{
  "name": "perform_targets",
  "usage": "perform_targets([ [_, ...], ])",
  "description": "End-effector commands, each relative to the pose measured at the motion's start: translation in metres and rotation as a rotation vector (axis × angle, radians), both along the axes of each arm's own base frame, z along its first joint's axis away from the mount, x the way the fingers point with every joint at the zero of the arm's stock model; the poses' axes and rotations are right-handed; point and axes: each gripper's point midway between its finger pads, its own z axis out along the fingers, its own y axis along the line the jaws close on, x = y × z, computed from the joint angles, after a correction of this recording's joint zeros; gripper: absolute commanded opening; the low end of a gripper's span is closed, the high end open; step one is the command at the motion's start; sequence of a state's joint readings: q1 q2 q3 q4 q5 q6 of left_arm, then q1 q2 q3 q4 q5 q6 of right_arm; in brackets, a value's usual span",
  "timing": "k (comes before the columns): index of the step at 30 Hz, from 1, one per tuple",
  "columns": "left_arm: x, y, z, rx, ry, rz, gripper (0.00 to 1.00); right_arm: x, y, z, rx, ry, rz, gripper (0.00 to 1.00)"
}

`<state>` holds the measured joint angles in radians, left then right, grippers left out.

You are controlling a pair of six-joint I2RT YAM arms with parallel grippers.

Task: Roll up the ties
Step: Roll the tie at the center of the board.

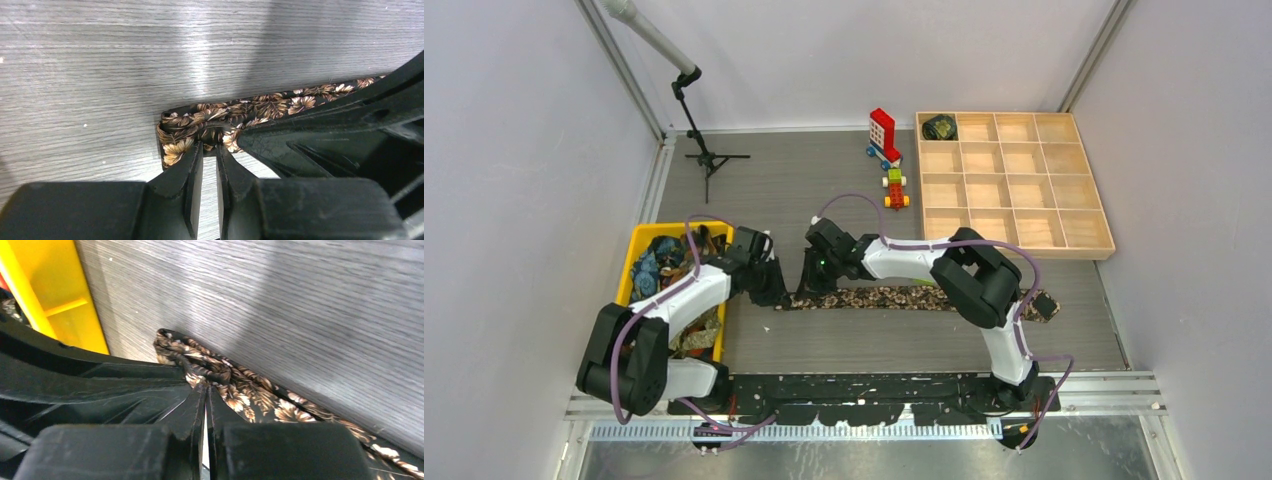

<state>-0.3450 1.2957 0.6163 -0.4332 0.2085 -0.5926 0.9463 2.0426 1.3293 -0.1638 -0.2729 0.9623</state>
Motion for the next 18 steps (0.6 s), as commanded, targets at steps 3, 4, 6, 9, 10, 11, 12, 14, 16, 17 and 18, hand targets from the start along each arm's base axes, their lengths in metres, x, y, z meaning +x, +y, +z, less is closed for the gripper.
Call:
perform_targets([
  [3,0.010,0.004,0.022,0.021,-0.079,-0.003,0.25,0.004,-0.012,-0.016,-0.049,-0.025,-0.008,0.09],
  [4,0.011,0.004,0.024,0.023,-0.086,-0.004,0.27,0.004,-0.013,-0.017,-0.053,-0.021,-0.007,0.09],
  [6,0.010,0.006,0.026,0.029,-0.088,-0.002,0.34,0.003,-0.014,-0.019,-0.057,-0.019,-0.006,0.09],
  [9,0.009,0.013,0.028,0.064,-0.091,0.012,0.48,0.003,-0.014,-0.020,-0.056,-0.016,-0.007,0.09],
  [10,0.009,0.018,0.029,0.088,-0.094,0.026,0.54,0.003,-0.013,-0.020,-0.055,-0.017,-0.006,0.09],
  [11,0.009,0.023,0.029,0.111,-0.104,0.037,0.57,0.003,-0.013,-0.020,-0.056,-0.017,-0.007,0.09],
  [12,0.009,0.027,0.031,0.127,-0.114,0.044,0.60,0.003,-0.013,-0.020,-0.056,-0.018,-0.006,0.09],
  [14,0.008,0.034,0.032,0.156,-0.125,0.063,0.61,0.004,-0.013,-0.019,-0.053,-0.021,-0.007,0.09],
  [16,0.008,0.043,0.030,0.199,-0.129,0.100,0.61,0.004,-0.012,-0.019,-0.054,-0.019,-0.005,0.09],
  [17,0.009,0.045,0.029,0.201,-0.129,0.108,0.60,0.003,-0.012,-0.020,-0.054,-0.016,-0.004,0.09],
  [18,0.009,0.044,0.027,0.192,-0.130,0.108,0.59,0.003,-0.012,-0.020,-0.054,-0.016,-0.003,0.09],
])
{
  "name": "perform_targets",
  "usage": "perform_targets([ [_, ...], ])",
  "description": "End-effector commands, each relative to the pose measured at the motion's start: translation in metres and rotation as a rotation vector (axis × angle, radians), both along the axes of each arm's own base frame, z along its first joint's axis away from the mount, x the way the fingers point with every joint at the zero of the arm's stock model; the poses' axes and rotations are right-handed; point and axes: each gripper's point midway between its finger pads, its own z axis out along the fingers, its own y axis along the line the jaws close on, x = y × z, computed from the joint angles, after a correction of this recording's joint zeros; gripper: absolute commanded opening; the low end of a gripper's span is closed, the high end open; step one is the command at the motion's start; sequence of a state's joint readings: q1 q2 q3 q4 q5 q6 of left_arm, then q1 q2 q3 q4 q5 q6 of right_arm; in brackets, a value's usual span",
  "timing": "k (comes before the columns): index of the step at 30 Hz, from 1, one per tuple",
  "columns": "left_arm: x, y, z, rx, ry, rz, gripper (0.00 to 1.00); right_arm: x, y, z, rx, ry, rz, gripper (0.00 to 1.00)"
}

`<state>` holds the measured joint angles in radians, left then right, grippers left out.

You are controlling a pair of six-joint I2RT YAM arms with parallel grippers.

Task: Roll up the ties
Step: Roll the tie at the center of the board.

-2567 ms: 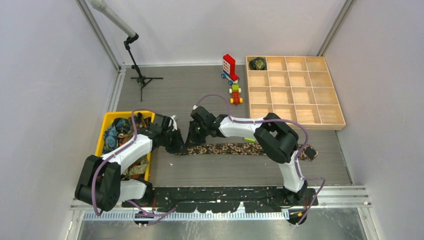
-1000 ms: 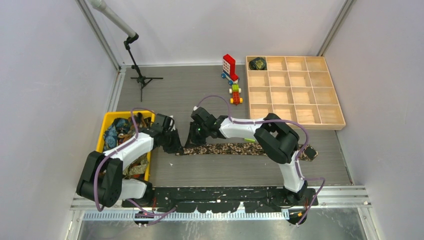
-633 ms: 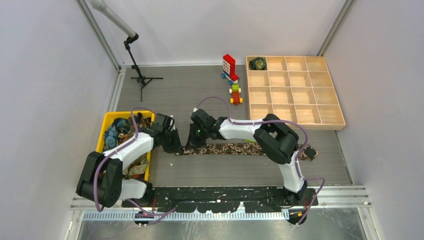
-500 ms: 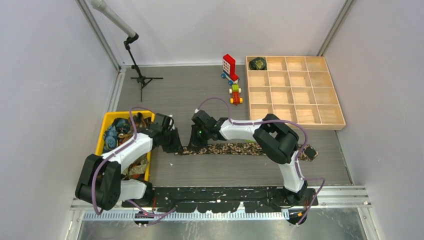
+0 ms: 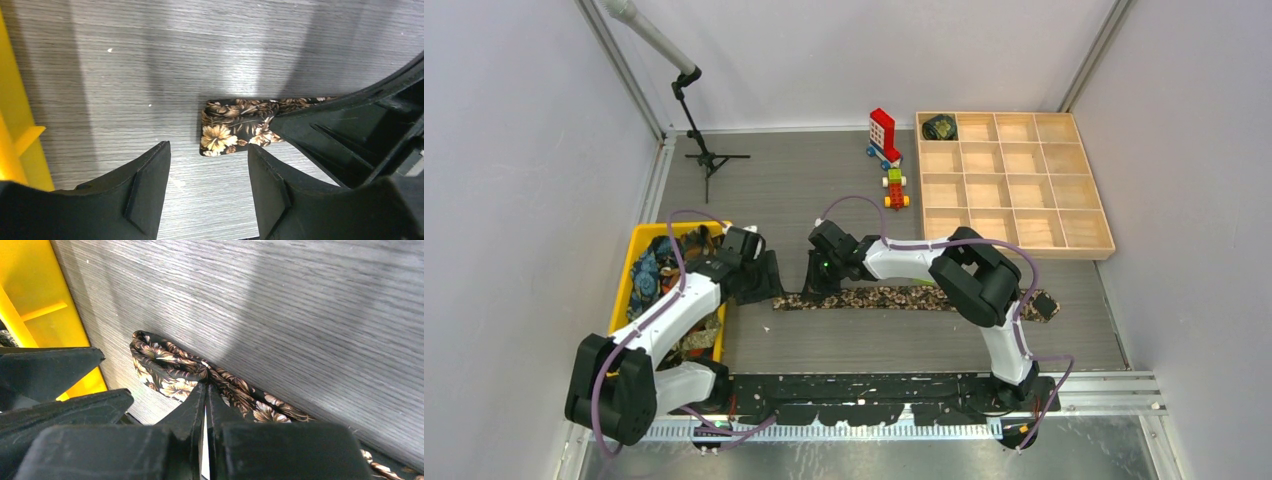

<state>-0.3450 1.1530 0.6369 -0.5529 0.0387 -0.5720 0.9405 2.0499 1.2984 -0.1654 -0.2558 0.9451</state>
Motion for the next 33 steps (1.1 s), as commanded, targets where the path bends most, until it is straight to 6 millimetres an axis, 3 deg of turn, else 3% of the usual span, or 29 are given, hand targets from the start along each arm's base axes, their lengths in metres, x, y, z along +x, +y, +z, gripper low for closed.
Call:
perform_targets([
  [1,0.008,0.011,0.003,0.042,-0.037,0.045,0.59,0.004,-0.001,-0.005,-0.013,-0.016,0.000,0.09],
  [7,0.010,-0.006,-0.003,-0.084,-0.066,-0.005,0.56,0.003,-0.003,-0.010,-0.022,-0.010,0.000,0.09],
  [16,0.013,-0.007,-0.010,-0.263,-0.048,0.034,0.46,0.003,-0.003,-0.015,-0.030,0.000,-0.001,0.08],
  [33,0.012,-0.016,-0.012,-0.480,-0.003,0.095,0.40,0.002,-0.003,-0.019,-0.036,0.010,-0.002,0.08],
])
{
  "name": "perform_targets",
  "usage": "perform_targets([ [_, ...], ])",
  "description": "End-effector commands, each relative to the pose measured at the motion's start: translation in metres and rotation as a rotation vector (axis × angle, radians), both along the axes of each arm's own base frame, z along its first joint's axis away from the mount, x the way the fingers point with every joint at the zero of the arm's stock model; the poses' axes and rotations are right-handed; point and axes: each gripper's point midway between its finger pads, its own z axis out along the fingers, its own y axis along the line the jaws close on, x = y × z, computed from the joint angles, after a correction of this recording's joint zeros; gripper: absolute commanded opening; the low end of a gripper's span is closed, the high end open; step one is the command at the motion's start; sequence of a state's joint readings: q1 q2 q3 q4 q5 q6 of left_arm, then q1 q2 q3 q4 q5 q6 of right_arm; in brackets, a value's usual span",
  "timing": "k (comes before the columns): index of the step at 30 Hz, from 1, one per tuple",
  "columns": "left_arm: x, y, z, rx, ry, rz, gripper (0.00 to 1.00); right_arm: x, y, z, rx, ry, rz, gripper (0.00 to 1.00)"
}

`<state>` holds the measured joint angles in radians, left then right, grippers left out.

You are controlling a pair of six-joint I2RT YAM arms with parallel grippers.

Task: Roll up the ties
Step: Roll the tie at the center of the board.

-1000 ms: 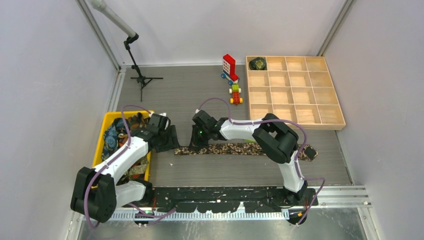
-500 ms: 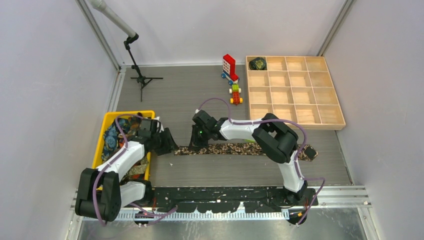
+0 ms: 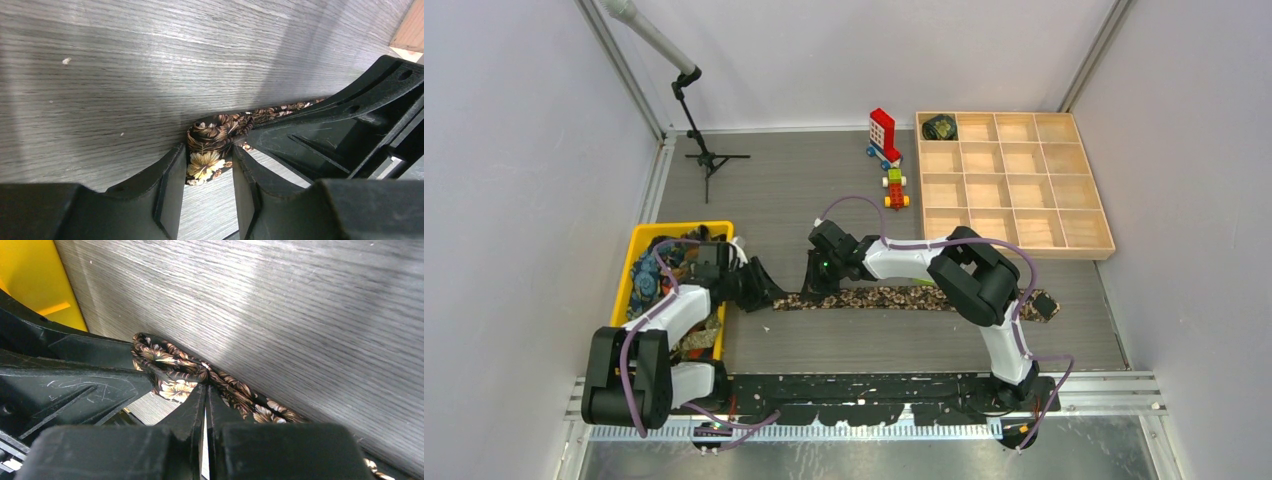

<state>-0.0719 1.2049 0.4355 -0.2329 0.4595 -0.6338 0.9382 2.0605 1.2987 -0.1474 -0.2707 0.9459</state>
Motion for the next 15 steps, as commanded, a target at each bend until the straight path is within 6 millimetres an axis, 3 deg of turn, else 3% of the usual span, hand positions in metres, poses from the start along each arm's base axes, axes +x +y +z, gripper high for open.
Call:
perform_targets([
  [1,0.0063,-0.0112,0.0113,-0.095,-0.042,-0.004,0.39,0.0011,-0.0055,-0.0176,-0.050,0.004,-0.007,0.08],
  [9,0.0082,-0.0137,0.0191,-0.117,-0.082,-0.008,0.32,0.0014,-0.0050,-0.0195,-0.054,0.007,-0.004,0.08],
  [15,0.0079,-0.0120,0.0198,-0.100,-0.084,-0.014,0.21,0.0015,-0.0052,-0.0202,-0.059,0.008,-0.004,0.08],
])
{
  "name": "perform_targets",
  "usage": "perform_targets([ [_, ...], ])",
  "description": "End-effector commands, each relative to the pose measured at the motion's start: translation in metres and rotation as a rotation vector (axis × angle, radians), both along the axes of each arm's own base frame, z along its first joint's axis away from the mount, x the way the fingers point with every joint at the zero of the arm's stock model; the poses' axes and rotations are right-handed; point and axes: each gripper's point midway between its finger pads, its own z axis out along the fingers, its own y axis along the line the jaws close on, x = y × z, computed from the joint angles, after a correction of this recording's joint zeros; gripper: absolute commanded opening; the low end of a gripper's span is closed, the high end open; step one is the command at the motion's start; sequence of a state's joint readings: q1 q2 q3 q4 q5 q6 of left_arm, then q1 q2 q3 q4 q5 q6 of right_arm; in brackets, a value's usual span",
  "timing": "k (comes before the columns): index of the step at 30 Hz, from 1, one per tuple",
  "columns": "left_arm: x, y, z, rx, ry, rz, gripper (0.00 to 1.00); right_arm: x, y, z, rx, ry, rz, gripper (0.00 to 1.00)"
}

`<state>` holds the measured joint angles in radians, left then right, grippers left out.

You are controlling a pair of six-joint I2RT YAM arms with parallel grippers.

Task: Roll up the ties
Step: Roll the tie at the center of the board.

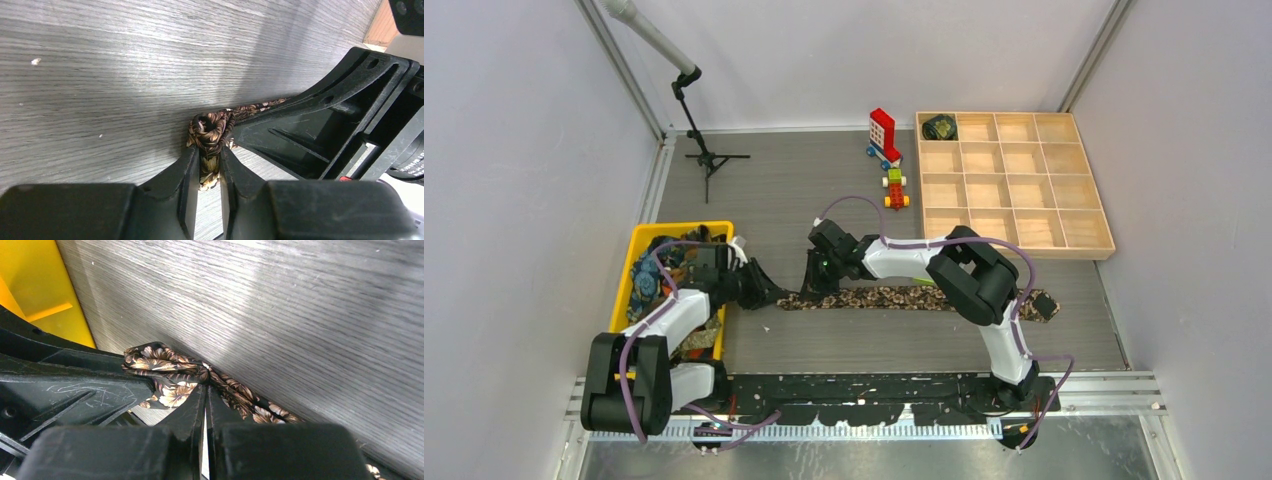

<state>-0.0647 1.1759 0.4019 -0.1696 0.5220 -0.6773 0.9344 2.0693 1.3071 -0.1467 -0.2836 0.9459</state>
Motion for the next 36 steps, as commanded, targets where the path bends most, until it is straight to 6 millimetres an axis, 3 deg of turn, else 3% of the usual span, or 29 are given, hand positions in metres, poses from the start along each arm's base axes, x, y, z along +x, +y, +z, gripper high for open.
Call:
perform_targets([
  [1,0.007,-0.003,0.012,-0.020,-0.052,-0.016,0.19,0.001,-0.007,-0.019,-0.064,-0.001,-0.009,0.08],
  [6,0.006,0.002,0.009,0.014,-0.041,-0.009,0.10,0.003,-0.004,-0.011,-0.059,-0.011,-0.001,0.08],
  [9,0.005,0.005,0.009,0.035,-0.036,-0.012,0.01,0.004,-0.001,0.004,-0.046,-0.018,0.006,0.08],
  [14,0.005,0.008,0.012,0.060,-0.045,-0.009,0.00,0.008,0.005,0.045,0.009,-0.063,0.008,0.10],
  [18,0.006,0.012,0.014,0.088,-0.053,-0.002,0.00,0.010,0.010,0.061,0.035,-0.083,0.012,0.11],
  [24,0.006,0.015,0.014,0.132,-0.043,0.003,0.00,0.006,0.024,0.060,0.055,-0.071,0.028,0.11],
  [36,0.008,0.019,0.022,0.161,-0.033,0.012,0.00,0.005,0.040,0.037,0.051,-0.041,0.039,0.10],
])
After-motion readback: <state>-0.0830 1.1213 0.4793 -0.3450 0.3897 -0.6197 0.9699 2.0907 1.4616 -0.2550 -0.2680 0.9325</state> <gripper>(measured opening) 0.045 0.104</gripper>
